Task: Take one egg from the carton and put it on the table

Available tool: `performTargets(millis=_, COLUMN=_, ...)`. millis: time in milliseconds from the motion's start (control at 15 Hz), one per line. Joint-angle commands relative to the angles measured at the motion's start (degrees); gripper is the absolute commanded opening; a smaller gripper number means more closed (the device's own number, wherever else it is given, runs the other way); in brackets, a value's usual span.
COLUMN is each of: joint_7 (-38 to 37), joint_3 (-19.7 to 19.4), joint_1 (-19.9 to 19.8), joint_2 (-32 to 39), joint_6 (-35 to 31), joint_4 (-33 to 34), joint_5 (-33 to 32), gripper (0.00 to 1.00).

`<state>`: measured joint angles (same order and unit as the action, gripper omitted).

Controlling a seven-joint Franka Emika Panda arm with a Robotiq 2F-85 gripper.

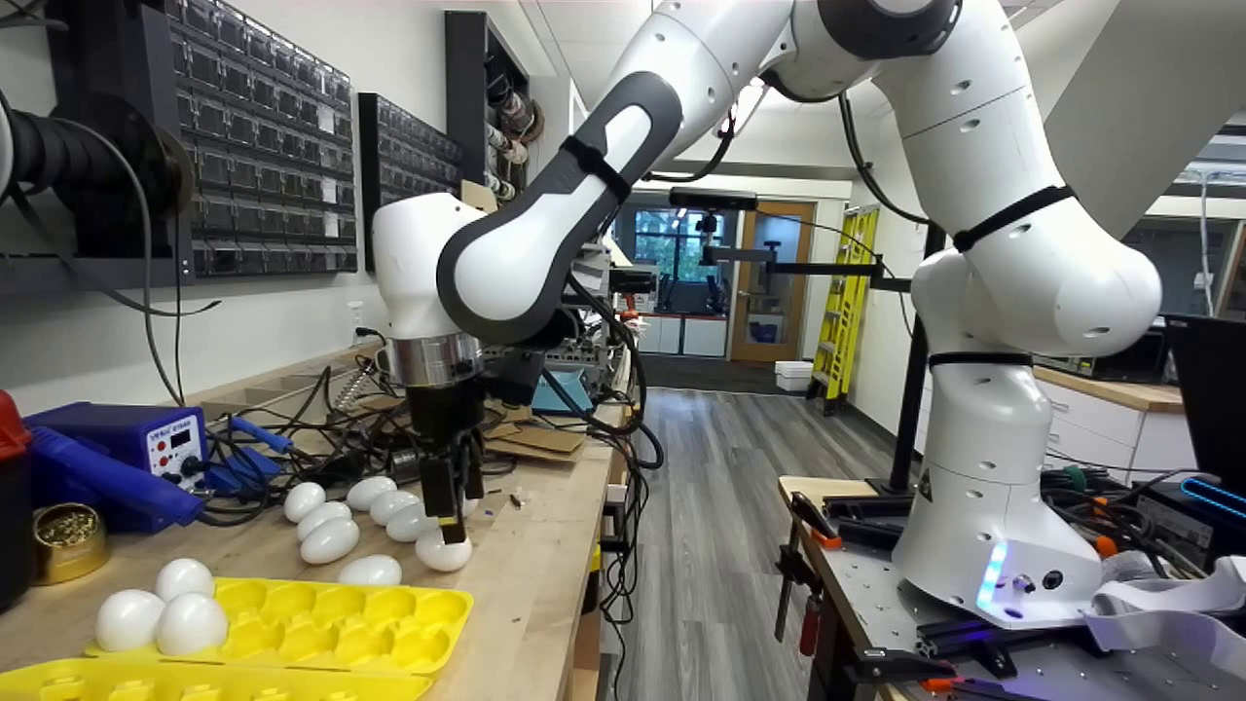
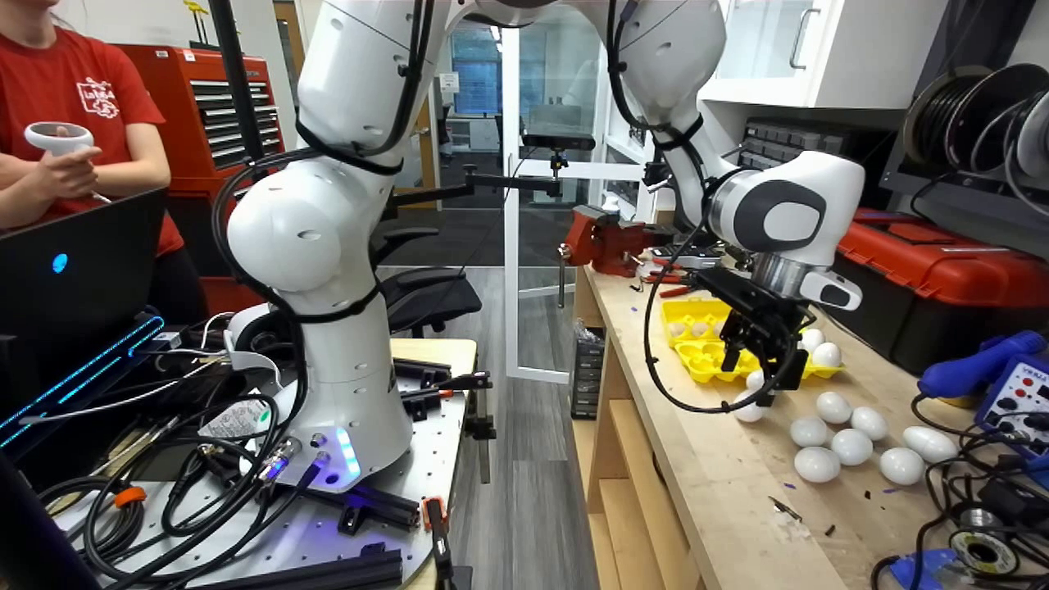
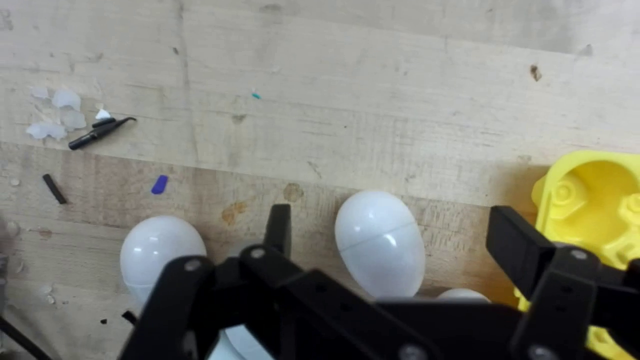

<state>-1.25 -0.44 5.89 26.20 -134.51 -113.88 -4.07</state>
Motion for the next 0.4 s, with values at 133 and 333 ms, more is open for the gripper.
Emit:
performTargets(millis=133, joint_7=-2.36, joint_3=0.12, joint_1=-0.62, joint_2=-5.56, joint_6=1.53, joint_4=-1.96, joint_5=-0.09, gripper=1.00)
performTargets(millis=333, joint_7=-1.00, joint_3=0.56, joint_1=-0.84, joint_2=-3.25, joint_6=0.61, joint_4=0.02, joint_5=-0.31, gripper=1.00)
